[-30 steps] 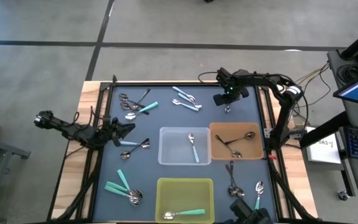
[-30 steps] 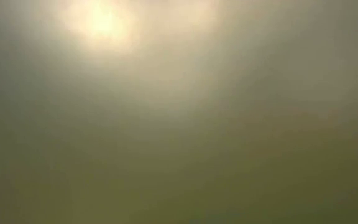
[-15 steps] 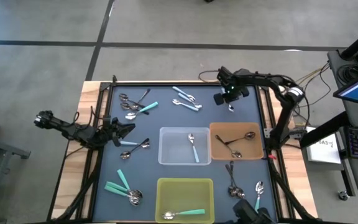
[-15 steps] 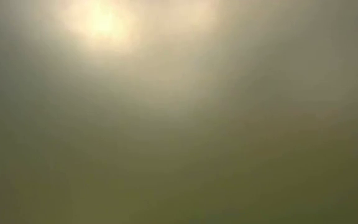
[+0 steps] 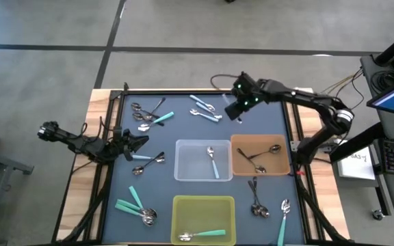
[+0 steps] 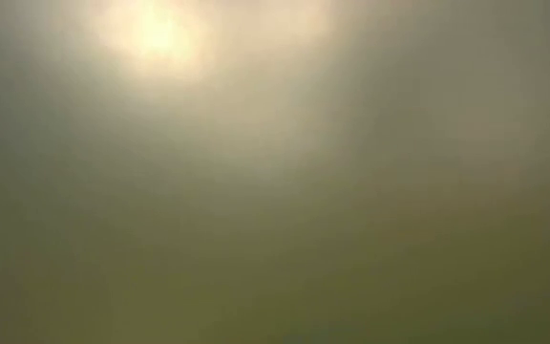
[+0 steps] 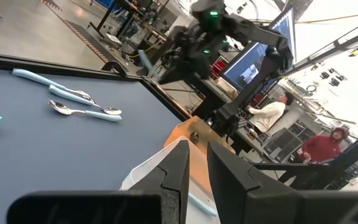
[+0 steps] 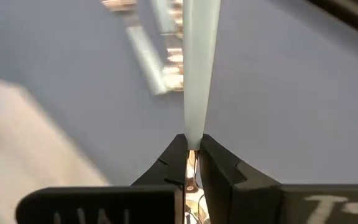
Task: Sort silverware by color (type)
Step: Put the light blue spoon into the transparent bin
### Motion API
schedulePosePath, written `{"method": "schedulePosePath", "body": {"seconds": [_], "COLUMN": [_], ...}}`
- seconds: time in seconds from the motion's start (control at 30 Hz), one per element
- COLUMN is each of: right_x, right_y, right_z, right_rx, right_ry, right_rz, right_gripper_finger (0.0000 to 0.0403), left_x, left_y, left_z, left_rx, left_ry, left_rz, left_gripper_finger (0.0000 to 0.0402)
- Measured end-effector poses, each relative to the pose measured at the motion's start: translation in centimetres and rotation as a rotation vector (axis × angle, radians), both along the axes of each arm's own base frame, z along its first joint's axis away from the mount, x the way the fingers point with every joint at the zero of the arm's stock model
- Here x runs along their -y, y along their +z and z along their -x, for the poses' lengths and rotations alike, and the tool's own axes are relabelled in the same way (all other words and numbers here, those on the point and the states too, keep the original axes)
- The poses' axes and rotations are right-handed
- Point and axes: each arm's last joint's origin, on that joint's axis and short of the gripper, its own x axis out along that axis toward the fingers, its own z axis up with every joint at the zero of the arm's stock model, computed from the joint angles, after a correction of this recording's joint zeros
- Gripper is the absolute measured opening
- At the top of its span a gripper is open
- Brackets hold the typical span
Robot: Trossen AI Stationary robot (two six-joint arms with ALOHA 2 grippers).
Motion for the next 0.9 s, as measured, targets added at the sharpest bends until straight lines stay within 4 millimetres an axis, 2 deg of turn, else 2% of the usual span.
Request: {"method": "schedulePosePath", "body": {"seconds": [0.23,0.43,0.63,0.9], "right_x": [-5.3,-9.0,-11.1,-12.2], "right_y": [1.0,1.3,1.6,1.6], "right_z": [-3.1,-4.8,-5.8,-6.7], "right_rx": [0.078,0.126,0.195,0.263], "right_ry": [0.198,0.326,0.407,0.441], "right_rz": [0.043,0.059,0.092,0.113], "right_gripper_finger": [0.0018,0.0018,0.0018,0.0018], "left_x": [0.0,0.0,0.0,0.0], "left_y": [0.0,0.0,0.0,0.0], "left_z": [0.0,0.0,0.0,0.0], "left_rx": [0.0,0.0,0.0,0.0], "left_ry": [0.0,0.0,0.0,0.0], "left_rz": [0.0,0.0,0.0,0.0], "left_gripper_finger": [0.004,0.004,0.004,0.004]}}
